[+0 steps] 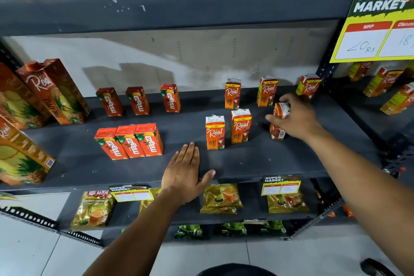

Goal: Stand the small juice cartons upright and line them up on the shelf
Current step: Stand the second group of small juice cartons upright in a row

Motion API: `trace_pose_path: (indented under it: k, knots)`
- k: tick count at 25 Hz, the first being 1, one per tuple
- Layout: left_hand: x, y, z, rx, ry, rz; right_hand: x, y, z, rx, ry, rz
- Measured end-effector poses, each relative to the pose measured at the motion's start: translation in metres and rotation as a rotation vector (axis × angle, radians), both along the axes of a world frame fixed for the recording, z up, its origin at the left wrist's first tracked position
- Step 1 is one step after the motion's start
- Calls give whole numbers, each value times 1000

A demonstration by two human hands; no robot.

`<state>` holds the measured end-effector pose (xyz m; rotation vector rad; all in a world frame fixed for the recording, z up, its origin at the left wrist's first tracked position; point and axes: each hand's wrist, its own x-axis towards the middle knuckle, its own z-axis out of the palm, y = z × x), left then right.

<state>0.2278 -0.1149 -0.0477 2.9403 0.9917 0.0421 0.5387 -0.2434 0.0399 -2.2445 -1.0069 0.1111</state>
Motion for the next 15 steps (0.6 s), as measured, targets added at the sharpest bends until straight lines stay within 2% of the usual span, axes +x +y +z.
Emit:
trace_pose_path:
  k: [2,5,8,10,11,13,15]
  knots:
    - [0,1,0,-2,5,1,3,0,-2,57,55,22]
    - [0,2,1,-15,20,9,9,-7,-2,83,268,71]
    - [0,2,7,-85,-16,12,9,-10,-6,189,477,98]
    - [3,1,16,-308,-189,97,6,-10,-8,285,602,131]
    - [6,0,24,-509,-341,189,4,-9,-10,359,678,125]
    - [21,-3,39,-922,-670,355,-1,-6,-14,505,900,-8]
    - [45,-4,51,-1147,-906,445,-7,-2,-20,508,1016,-180]
